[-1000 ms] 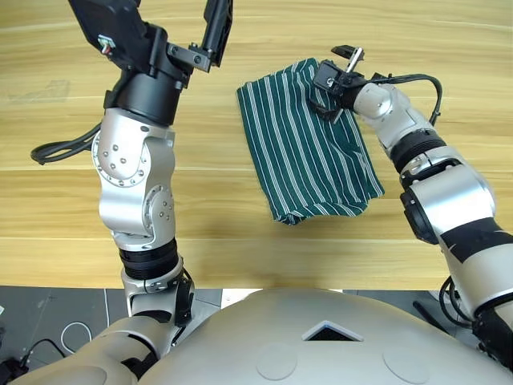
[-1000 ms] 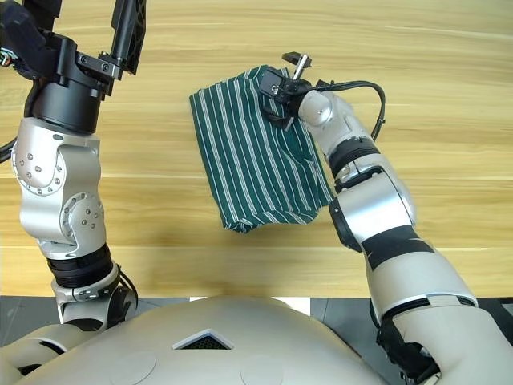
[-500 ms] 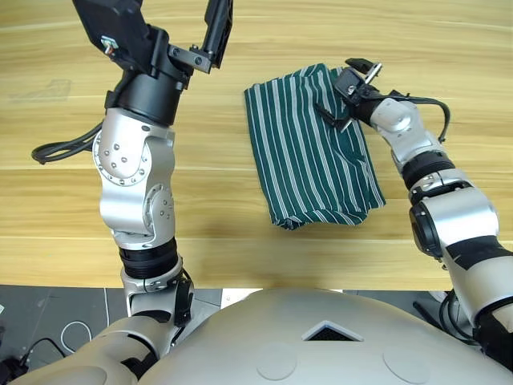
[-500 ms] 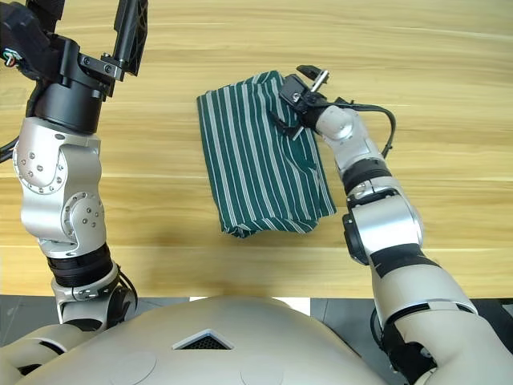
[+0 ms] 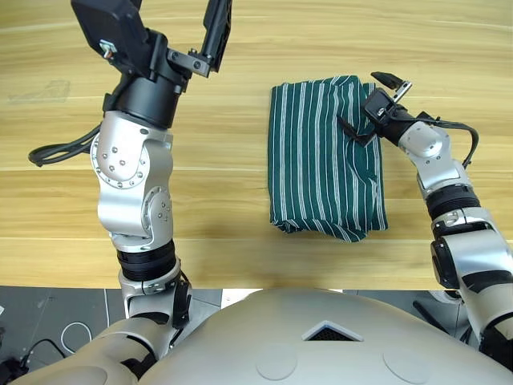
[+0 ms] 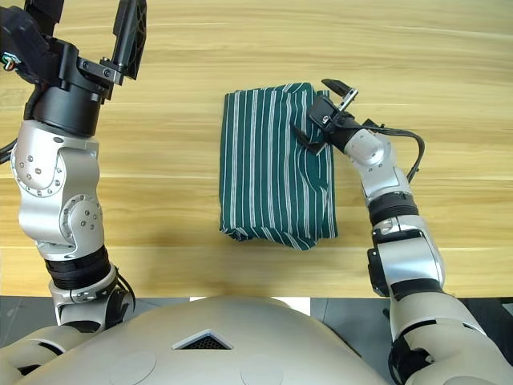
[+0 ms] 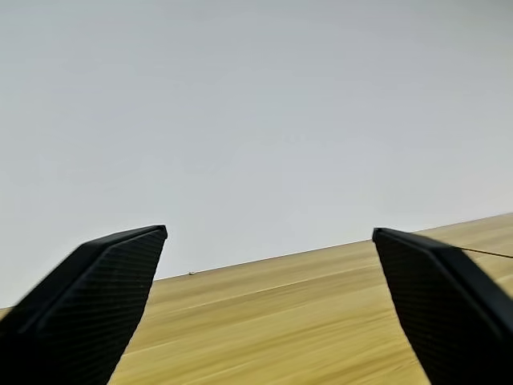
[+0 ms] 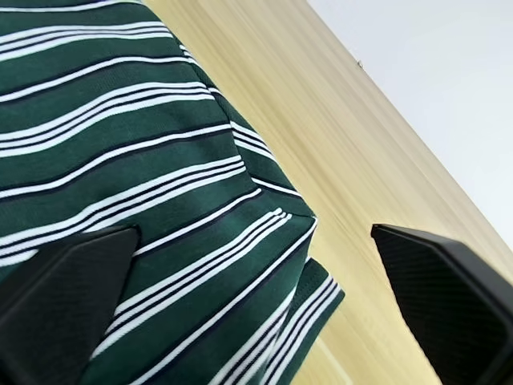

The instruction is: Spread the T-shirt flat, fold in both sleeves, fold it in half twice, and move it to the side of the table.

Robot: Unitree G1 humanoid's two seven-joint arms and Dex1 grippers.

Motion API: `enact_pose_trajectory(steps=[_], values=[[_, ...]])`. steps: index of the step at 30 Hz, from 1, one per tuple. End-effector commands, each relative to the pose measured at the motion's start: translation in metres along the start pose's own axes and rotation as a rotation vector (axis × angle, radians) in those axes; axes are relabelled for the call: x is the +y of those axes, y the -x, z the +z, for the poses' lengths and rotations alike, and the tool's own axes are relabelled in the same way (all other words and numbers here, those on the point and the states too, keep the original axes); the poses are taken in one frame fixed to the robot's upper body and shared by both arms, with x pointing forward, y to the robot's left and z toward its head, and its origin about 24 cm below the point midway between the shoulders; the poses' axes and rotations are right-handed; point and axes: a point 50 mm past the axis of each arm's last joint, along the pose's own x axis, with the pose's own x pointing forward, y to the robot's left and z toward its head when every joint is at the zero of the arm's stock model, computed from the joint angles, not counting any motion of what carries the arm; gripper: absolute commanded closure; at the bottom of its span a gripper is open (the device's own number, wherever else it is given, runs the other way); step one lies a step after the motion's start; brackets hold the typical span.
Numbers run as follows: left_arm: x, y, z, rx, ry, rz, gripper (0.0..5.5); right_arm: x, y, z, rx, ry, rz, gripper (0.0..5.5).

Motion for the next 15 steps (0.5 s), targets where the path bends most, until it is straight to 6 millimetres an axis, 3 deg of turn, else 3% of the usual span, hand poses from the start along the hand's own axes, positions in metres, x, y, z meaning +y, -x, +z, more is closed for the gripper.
enact_pose_trajectory(steps=[1, 3, 5, 8, 10, 12, 15], values=[[0.008, 0.005, -0.01, 0.058, -0.041, 0.006, 0.74, -0.039, 0.009, 0.056, -0.335, -0.072, -0.207, 0.13], [0.01, 0.006, -0.012, 0.074, -0.055, -0.007, 0.74, -0.059, 0.027, 0.088, -0.549, -0.06, -0.326, 0.13], [0.013, 0.013, -0.014, 0.106, -0.108, -0.054, 0.74, -0.071, 0.05, 0.102, -0.66, -0.003, -0.393, 0.13], [0.023, 0.041, -0.018, 0.214, -0.31, -0.192, 0.74, -0.071, 0.074, 0.082, -0.613, 0.019, -0.361, 0.13], [0.026, 0.065, -0.025, 0.316, -0.556, -0.362, 0.74, -0.063, 0.092, 0.064, -0.551, 0.118, -0.263, 0.13], [0.02, 0.092, -0.038, 0.399, -0.833, -0.624, 0.74, -0.053, 0.111, 0.045, -0.447, 0.375, -0.08, 0.13], [0.0, 0.113, -0.045, 0.331, -1.03, -0.918, 0.74, -0.043, 0.131, 0.032, -0.417, 0.72, 0.165, 0.13]])
